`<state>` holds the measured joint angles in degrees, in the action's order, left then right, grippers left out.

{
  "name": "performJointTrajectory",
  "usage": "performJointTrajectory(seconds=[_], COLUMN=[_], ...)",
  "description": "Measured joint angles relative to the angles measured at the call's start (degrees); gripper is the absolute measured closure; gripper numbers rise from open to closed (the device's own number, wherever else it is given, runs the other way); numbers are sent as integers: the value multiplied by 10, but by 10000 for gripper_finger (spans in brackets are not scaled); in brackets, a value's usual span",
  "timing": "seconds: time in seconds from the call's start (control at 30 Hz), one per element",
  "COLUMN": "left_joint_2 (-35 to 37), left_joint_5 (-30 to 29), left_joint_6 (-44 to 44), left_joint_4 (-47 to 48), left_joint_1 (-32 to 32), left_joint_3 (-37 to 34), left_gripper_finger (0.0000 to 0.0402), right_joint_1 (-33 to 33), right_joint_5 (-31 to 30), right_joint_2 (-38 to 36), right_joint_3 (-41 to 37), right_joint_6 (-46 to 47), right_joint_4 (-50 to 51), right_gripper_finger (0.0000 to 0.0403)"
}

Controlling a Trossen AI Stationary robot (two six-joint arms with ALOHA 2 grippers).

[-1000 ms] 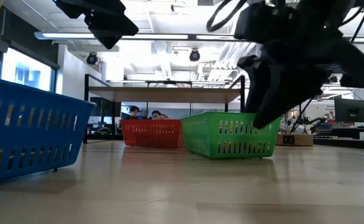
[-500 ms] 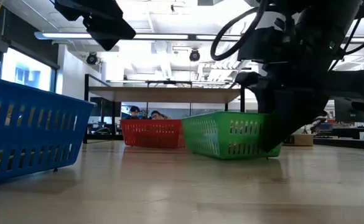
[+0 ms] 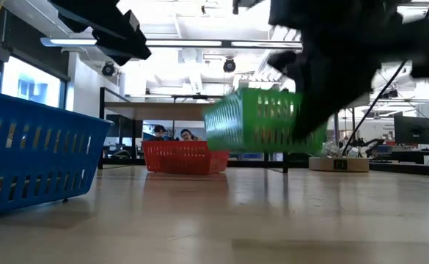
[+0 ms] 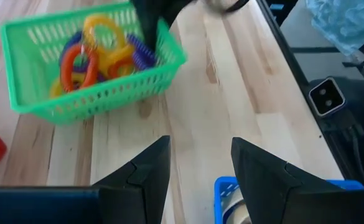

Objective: Pick & Place Office Desk Supplies
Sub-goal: Put the green bin on the shelf

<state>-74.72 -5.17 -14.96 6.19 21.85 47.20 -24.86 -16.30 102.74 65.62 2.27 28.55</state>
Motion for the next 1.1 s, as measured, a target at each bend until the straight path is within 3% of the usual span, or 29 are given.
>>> performJointTrajectory(seconds=[0.53,0.83,1.1], left_joint_2=[0,3,4], left_joint_5=[4,4,4], left_joint_6=[0,9,10], left_joint_4=[27,56,59], left_joint_1=[3,5,4], left_joint_3=[0,0,0], left_gripper_finger=[236,236,236], right_joint_1=[20,127,269], right_joint_5=[-40,-64,16], right_joint_2=[-1,-39,-59], right_joint_3=[232,262,261], right_joint_6=[-23,-90,-188], right_joint_4=[273,311,292], right_gripper_finger=[399,399,400])
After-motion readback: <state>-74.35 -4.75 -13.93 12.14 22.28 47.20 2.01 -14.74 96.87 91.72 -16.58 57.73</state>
